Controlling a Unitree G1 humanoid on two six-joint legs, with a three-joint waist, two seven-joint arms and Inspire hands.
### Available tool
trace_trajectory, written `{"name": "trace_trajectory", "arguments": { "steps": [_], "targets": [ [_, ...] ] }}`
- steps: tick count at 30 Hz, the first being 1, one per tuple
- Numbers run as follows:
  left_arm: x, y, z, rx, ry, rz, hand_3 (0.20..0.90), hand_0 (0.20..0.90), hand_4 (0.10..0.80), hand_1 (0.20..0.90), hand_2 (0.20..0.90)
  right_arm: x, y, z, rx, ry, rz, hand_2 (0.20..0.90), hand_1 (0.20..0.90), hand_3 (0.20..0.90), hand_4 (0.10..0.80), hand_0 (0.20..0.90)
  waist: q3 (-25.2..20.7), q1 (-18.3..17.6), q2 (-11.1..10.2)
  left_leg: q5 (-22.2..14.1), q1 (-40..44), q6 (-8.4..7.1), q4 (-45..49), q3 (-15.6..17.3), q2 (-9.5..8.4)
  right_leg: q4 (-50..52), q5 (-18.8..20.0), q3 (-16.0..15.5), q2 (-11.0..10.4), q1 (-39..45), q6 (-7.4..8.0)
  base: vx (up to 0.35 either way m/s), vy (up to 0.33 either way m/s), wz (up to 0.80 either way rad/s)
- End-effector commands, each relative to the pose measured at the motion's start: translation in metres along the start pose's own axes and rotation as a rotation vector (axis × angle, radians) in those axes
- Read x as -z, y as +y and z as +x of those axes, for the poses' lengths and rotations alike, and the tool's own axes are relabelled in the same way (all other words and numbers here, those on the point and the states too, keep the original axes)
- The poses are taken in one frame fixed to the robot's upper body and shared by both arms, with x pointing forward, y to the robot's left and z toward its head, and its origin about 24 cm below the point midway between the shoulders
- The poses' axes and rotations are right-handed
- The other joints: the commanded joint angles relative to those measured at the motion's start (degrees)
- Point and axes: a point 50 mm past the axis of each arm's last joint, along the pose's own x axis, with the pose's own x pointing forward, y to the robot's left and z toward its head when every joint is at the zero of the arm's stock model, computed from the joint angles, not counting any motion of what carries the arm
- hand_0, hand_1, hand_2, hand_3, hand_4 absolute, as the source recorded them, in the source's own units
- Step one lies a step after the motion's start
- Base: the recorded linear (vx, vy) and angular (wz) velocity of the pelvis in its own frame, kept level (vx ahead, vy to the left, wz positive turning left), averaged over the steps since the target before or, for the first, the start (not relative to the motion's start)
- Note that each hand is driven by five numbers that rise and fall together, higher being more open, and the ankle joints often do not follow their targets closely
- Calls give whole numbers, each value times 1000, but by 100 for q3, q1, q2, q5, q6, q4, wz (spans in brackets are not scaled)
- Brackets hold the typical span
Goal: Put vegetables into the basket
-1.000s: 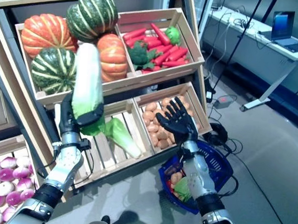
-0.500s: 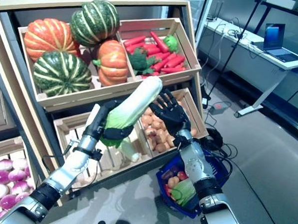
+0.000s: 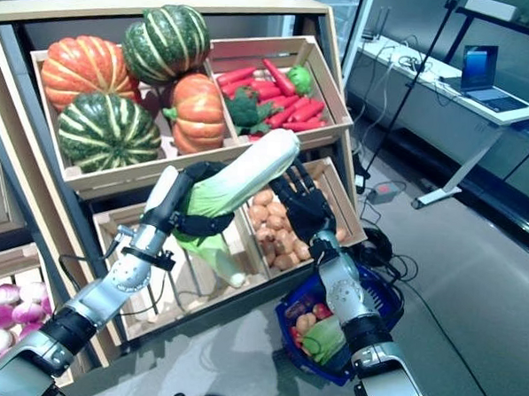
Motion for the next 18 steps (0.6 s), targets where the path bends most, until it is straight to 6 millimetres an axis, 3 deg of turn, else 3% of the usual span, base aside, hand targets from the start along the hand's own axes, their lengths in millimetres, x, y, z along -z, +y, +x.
{"name": "trace_trajectory", "arguments": {
  "steps": [1,5,13,18],
  "targets": [
    [-82,-32,23,227,-507,-58,300,300,400,300,300,-41,70,39,-345,-179,61,900,900,900,800,900,-434,119,74,-554,240,84,5,62,-77,305,3,23,-119,-106,-293,0,0,0],
    [-61,-36,22,272,-317,-256,300,300,400,300,300,-45,90,39,-546,-222,146,900,900,900,800,900,-441,137,72,-558,239,83,5,56,-77,298,-10,32,-114,-97,-298,0,0,0],
    [-23,-60,5,342,8,-621,300,300,400,300,300,-53,111,37,-722,-266,173,900,900,900,800,900,-457,196,32,-566,226,79,5,44,-69,263,0,19,-104,-93,-313,-5,-2,0],
    [-13,-78,-7,410,133,-794,300,300,400,300,300,-56,124,36,-822,-287,203,900,900,900,800,900,-448,210,19,-554,196,78,5,54,-59,225,32,21,-95,-99,-315,-12,-7,-1]
  ]
}}
